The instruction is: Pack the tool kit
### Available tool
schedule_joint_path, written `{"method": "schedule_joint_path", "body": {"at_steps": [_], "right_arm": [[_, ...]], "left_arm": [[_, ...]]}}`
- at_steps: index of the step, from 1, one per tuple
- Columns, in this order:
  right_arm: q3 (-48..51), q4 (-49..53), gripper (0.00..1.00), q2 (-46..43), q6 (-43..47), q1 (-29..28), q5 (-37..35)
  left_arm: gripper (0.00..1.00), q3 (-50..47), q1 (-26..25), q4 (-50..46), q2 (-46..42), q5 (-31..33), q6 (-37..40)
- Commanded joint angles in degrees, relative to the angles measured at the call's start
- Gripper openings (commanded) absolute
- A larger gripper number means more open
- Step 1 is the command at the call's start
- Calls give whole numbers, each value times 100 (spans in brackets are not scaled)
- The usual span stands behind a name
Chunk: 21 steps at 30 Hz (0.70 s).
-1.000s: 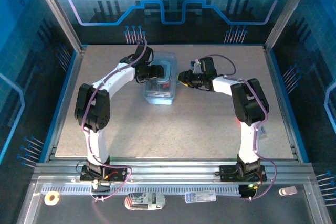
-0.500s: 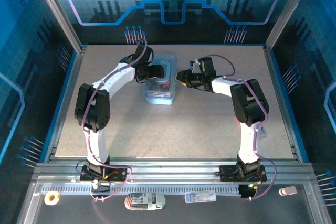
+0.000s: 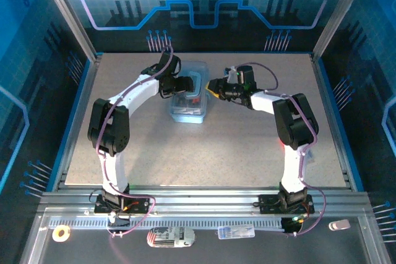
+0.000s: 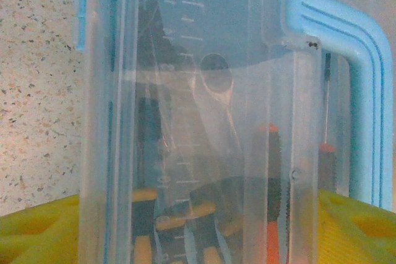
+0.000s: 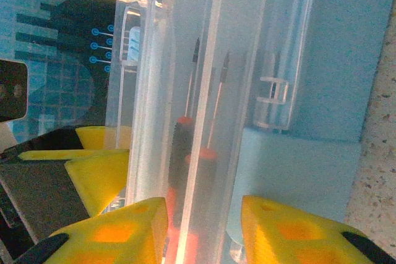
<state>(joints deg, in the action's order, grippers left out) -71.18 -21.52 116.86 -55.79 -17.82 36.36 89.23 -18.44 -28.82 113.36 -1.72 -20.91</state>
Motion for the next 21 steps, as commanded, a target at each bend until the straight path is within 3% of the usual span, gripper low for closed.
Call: {"method": "schedule_joint_path", "body": {"at_steps": [1,5,19,21], "right_arm": [[-62,-96,39,267,-4,-62,186],[103,-446,39,347,-197,5,298],[62,-140,39,-106,6,329,361],[47,192,34,-115,181,400,168]], "left_arm": [[50,-797,-132,-689,1030,-498,22],[50,-819,-138,-655,1029,-538,-1],[49,-811,-121,-651,1011,-532,-52],[49,-811,-125,-662,1004,-514,-36]]}}
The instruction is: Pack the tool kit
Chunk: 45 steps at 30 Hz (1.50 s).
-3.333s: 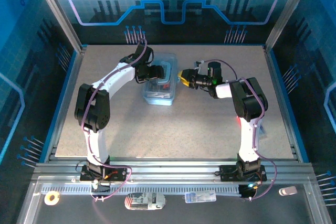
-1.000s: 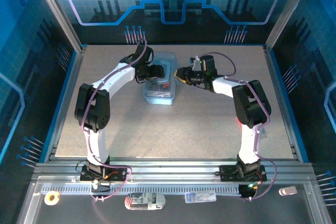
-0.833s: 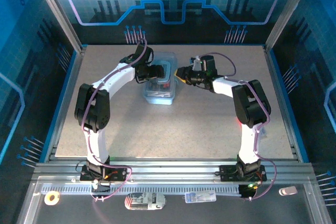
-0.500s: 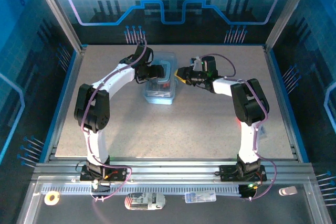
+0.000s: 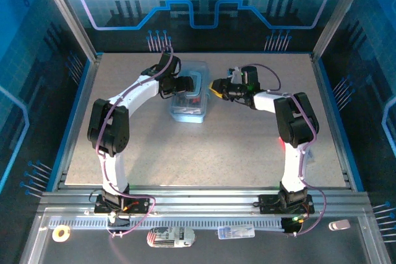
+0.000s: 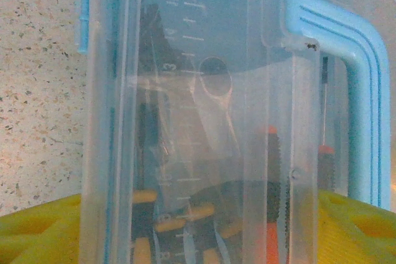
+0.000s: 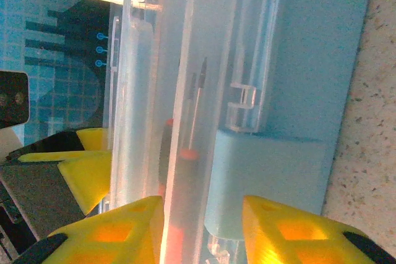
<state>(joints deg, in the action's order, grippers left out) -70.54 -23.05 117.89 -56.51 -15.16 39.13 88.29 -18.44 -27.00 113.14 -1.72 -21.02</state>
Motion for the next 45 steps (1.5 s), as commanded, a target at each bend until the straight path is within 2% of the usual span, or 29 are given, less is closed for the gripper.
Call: {"method": "schedule_joint_path", "body": {"at_steps": [1,3,4,12,15,21,29,32,38,42,45], "right_arm": [[-41,502,27,-180,332,160,-170],[-121,717,6,-15,421,195,-189],[-160,723,0,87,424,197,-167],[-486,547,0,707,224,17,150],[-638,610,0,860,301,-148,55],[-711,287,0,896,75,-274,168],[-848,508,0,897,91,-479,45],[-655,808,0,616,314,-332,-168],[-217,2411,0,-371,1350,363,-1127],[76,2618,0,-597,1504,782,-1180],[224,2696,1,-741,1611,917,-1250]], "left_arm": [[49,-717,-125,-848,1015,-522,-25],[49,-708,-125,-846,1008,-532,-25],[49,-713,-125,-828,1006,-540,-36],[48,-750,-132,-780,1012,-628,-70],[48,-761,-134,-740,1024,-677,-100],[48,-757,-192,-709,1082,-760,-119],[47,-714,-360,-585,1186,-901,-258],[47,-709,-517,-428,1142,-1037,-518],[50,-778,-913,28,821,-896,-1411],[52,-748,-967,108,682,-797,-1778],[56,-651,-963,-51,574,-596,-1749]]}}
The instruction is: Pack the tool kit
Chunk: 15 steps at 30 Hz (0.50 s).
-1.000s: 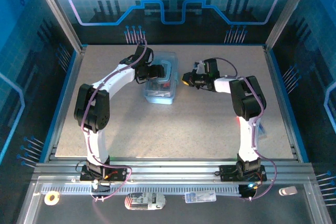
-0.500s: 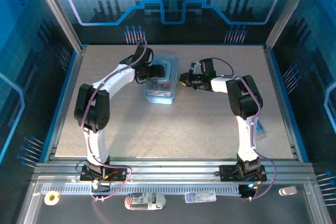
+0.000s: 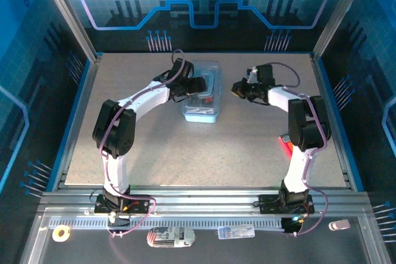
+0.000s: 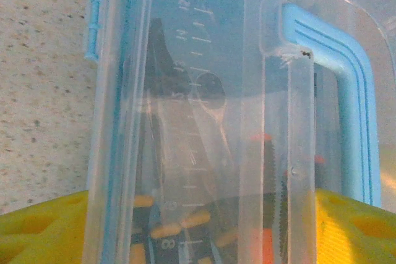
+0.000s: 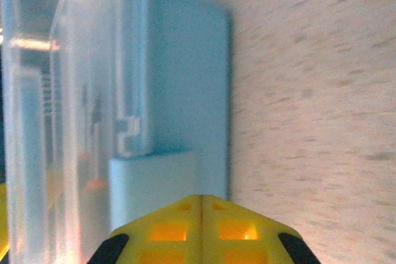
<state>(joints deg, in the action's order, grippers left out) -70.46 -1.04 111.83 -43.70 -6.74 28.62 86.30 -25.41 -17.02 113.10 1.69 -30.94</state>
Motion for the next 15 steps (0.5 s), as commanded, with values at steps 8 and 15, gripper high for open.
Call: {"method": "schedule_joint_path", "body": {"at_steps": [8,15], "right_arm": [[282,640,5,-433,409,311,-269],[271,996,10,-1062,576,599,-437]], "left_arm": [[72,-224,-171,-1465,186,-481,-440],[99,93,18,-1925,-444,115,184]]}}
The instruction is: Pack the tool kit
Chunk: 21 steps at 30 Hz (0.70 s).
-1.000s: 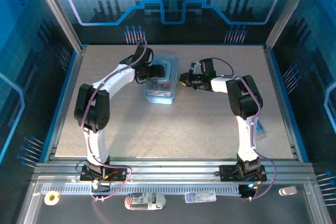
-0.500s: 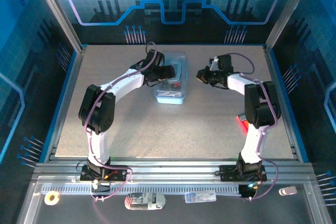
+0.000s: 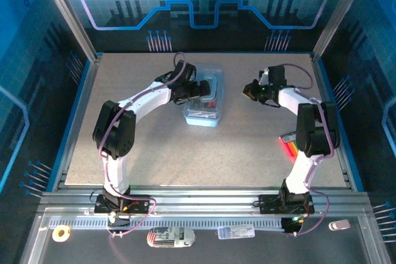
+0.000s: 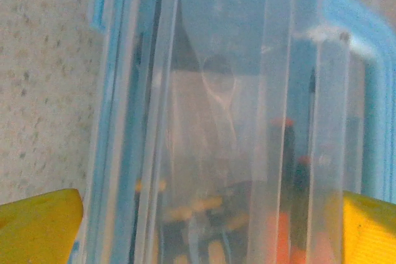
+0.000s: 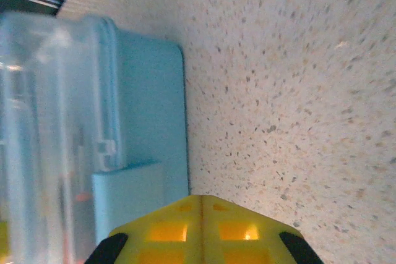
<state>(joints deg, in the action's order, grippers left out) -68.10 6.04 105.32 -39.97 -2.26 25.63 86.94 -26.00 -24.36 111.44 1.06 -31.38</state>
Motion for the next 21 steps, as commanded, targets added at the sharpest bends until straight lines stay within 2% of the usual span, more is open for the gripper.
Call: {"method": "schedule_joint_path", "body": {"at_steps": [1,5,7,10,11,15,18,21], "right_arm": [[5,378,11,-530,260,184,-178],[-40,624,23,-1048,462,196,-315],[-32,714,35,-1332,594,179,-293],[128,735,68,-1835,693,115,-428],[175,744,97,-2002,767,77,-402],[372,858,100,-2680,1195,-158,-500],[420,1111,100,-3243,1910,-710,-1574],[547,1104,100,-3556,2696,-1608,-3162]], "left_arm": [[99,131,63,-1294,-407,373,329],[99,204,51,-1343,-1002,785,609],[99,31,55,-1197,-1357,794,727],[99,-493,56,-743,-1909,684,779],[99,-642,52,-654,-2068,652,822],[99,-1347,51,-276,-2744,1164,993],[99,-2309,55,606,-3502,1507,1076],[99,-3319,97,1703,-4146,1678,1409]]}}
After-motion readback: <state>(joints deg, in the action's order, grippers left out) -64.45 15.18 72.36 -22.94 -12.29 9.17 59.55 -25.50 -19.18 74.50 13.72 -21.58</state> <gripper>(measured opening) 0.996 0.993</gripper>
